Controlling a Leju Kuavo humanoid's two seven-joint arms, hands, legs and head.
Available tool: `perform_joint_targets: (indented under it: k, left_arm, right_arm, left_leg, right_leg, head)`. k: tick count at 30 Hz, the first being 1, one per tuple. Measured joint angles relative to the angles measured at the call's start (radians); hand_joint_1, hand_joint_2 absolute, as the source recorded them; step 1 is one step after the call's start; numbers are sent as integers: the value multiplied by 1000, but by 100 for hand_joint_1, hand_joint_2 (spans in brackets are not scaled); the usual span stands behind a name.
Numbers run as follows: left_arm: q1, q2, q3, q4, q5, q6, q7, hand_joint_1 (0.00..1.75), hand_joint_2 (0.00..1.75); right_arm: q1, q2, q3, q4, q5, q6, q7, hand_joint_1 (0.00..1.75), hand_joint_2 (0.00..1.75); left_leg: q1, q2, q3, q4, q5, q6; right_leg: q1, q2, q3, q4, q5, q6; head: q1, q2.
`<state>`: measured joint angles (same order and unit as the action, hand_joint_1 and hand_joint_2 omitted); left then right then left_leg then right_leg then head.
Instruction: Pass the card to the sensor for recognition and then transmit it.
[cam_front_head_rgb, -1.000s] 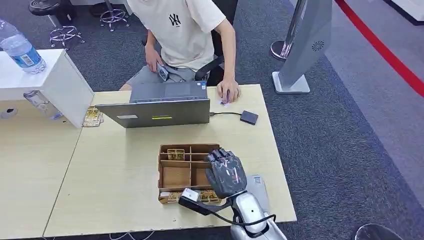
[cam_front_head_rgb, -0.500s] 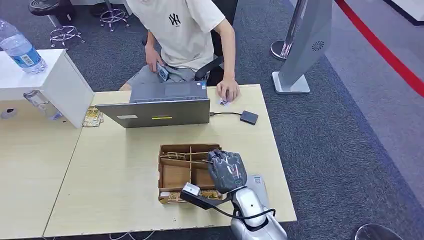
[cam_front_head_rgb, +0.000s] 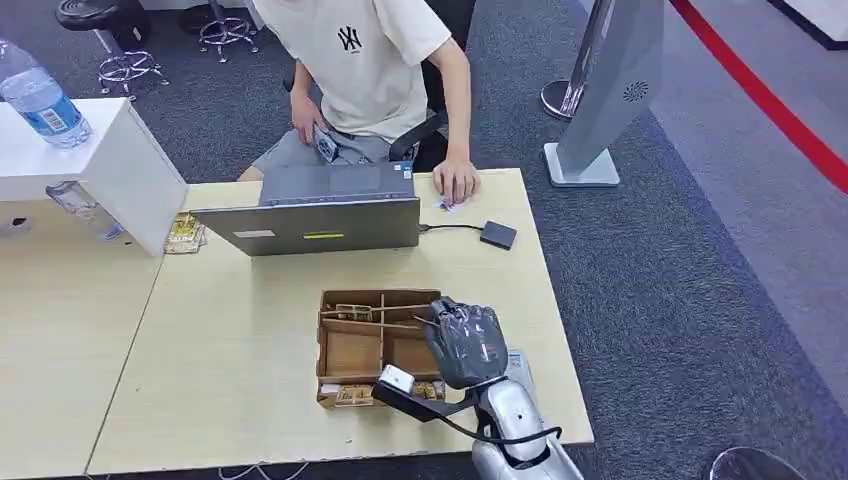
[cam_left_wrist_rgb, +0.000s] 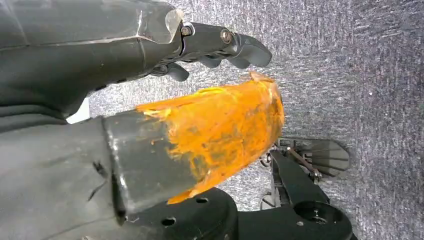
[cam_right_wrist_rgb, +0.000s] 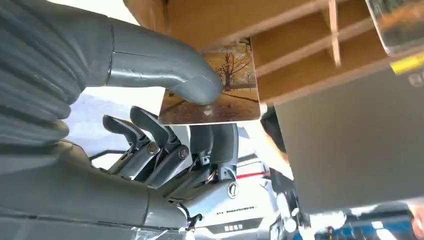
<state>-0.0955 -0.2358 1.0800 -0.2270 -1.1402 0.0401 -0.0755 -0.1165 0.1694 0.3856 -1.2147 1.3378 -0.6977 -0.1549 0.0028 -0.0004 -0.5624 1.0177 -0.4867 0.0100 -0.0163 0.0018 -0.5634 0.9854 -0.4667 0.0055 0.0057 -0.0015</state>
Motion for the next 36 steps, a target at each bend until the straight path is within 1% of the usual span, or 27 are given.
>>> perform_joint_targets:
  k: [3,8,11,13,15,17,20,25,29,33,36]
  left_arm:
    - [1,0,0,0,1,0,0,0,0]
    - [2,-1,0,0,3,2,0,0,0]
    - [2,-1,0,0,5,2,0,0,0]
    - [2,-1,0,0,6,3,-4,0,0]
    - [3,-1,0,0,6,4,-7,0,0]
    - [2,-1,0,0,6,6,-9,0,0]
    - [2,-1,0,0,7,6,-9,0,0]
    - [2,0,0,0,11,6,-9,0,0]
    - [2,10,1,0,31,-8,-9,0,0]
    - [1,25,10,0,45,-23,-5,0,0]
    - [1,33,16,0,45,-25,2,0,0]
  right_arm:
    - [36,8,-31,-93,-40,0,-70,175,175]
    - [100,29,-75,-283,-114,0,-173,175,175]
    - [141,41,-90,-385,-161,0,-214,175,175]
    - [170,47,-99,-447,-211,0,-247,175,175]
    - [195,50,-103,-500,-259,0,-265,175,175]
    - [217,51,-106,-547,-305,1,-272,175,175]
    - [244,51,-106,-594,-333,1,-278,175,175]
    - [261,51,-96,-630,-362,1,-275,175,175]
    - [231,51,-52,-610,-370,2,-249,175,175]
    - [157,58,0,-536,-373,3,-225,175,175]
    - [125,66,18,-497,-373,3,-222,175,175]
  left_leg:
    - [0,0,0,0,0,0]
    - [0,0,0,0,0,0]
    - [0,0,0,0,0,0]
    - [0,0,0,0,0,0]
    - [0,0,0,0,0,0]
    - [0,0,0,0,0,0]
    - [0,0,0,0,0,0]
    - [0,0,0,0,0,0]
    - [0,0,0,0,0,0]
    - [1,1,0,0,0,0]
    - [1,0,0,0,0,0]
  right_leg:
    - [0,0,0,0,0,0]
    - [0,0,0,0,0,0]
    - [0,0,0,0,0,0]
    - [0,0,0,0,0,0]
    - [0,0,0,0,0,0]
    - [0,0,0,0,0,0]
    - [0,0,0,0,0,0]
    - [0,0,0,0,0,0]
    - [0,0,0,1,0,0]
    - [0,0,0,1,0,0]
    - [0,0,0,1,0,0]
  head:
    - [0,0]
    - [0,0]
    - [0,0]
    - [0,0]
    - [0,0]
    - [0,0]
    - [0,0]
    - [0,0]
    - [0,0]
    - [0,0]
    - [0,0]
